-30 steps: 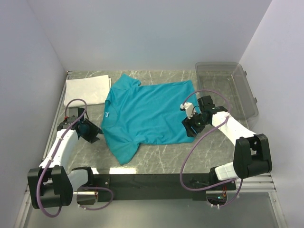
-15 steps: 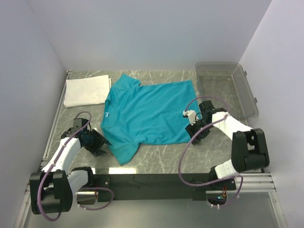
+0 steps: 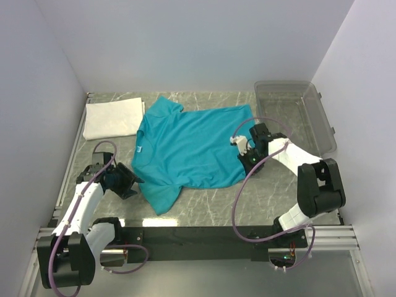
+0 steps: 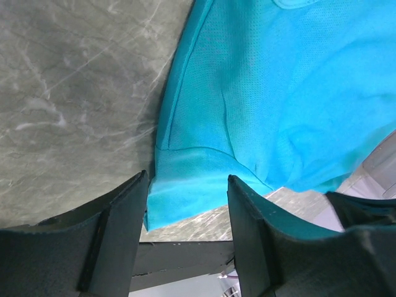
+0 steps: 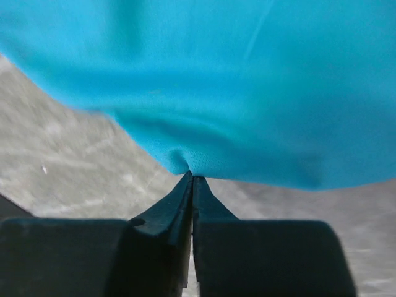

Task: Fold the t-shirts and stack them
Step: Flatten the tshirt out

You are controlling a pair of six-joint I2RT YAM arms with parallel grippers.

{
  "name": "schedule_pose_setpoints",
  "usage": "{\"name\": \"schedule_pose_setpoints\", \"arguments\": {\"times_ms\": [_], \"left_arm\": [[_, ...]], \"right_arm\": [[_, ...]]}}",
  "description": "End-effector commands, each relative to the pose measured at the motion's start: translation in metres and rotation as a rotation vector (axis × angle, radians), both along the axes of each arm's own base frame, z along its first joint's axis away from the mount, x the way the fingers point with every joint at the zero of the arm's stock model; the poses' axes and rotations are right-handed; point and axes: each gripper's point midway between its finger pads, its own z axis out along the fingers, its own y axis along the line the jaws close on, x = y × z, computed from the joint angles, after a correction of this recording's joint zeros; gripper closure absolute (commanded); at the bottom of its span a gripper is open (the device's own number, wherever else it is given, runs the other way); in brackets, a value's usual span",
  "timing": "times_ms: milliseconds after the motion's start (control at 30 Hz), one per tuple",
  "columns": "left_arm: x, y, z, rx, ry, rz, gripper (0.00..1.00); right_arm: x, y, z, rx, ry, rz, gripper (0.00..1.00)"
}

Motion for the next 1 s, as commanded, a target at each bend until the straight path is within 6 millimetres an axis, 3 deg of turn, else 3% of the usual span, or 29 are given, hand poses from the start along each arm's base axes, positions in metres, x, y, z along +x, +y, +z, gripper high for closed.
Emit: {"name": "schedule_pose_setpoints", "arguments": {"times_ms": [0,133,267,300,367,400,433,533,633,733,833,967], "left_arm": [[0.019,0.004,0.022,0.027,-0.096,-0.008,0.41],[0.022,0.006,0.026,0.044,-0.115,-0.007,0.41],[0.022,0.005,0.022,0.039,-0.12,-0.008,0.41],[0.022,0.005,0.021,0.032,-0.119,-0.005,0.41],[0.022,0.004,0.022,0.027,-0.12,-0.005,0.41],[0.024,0.005,0.025,0.033,-0.131,-0.008,0.41],[0.023,0.005,0.026,0.037,-0.127,-0.011,0.41],[0.024,0.01,0.032,0.074,-0.147,-0.013,0.4],[0.023,0.01,0.031,0.067,-0.152,-0.005,0.4],[0.019,0.005,0.021,0.035,-0.139,0.006,0.4],[0.019,0.001,0.015,0.004,-0.133,0.004,0.4],[0.02,0.001,0.014,0.007,-0.121,-0.002,0.4]], "right_arm": [[0.037,0.02,0.025,0.011,-0.11,0.022,0.97],[0.063,0.054,0.049,0.022,-0.213,0.101,1.0],[0.088,0.126,0.064,0.073,-0.253,0.208,1.0],[0.096,0.14,0.065,0.089,-0.27,0.193,0.93],[0.106,0.162,0.06,0.062,-0.263,0.189,0.65],[0.109,0.163,0.06,0.046,-0.26,0.186,0.52],[0.11,0.164,0.061,0.044,-0.263,0.189,0.49],[0.114,0.143,0.071,0.032,-0.327,0.159,0.43],[0.112,0.116,0.079,0.057,-0.329,0.127,0.41],[0.11,0.101,0.073,0.056,-0.313,0.097,0.41],[0.115,0.099,0.054,0.031,-0.273,0.06,0.41],[0.128,0.111,0.038,0.058,-0.226,0.002,0.41]]}}
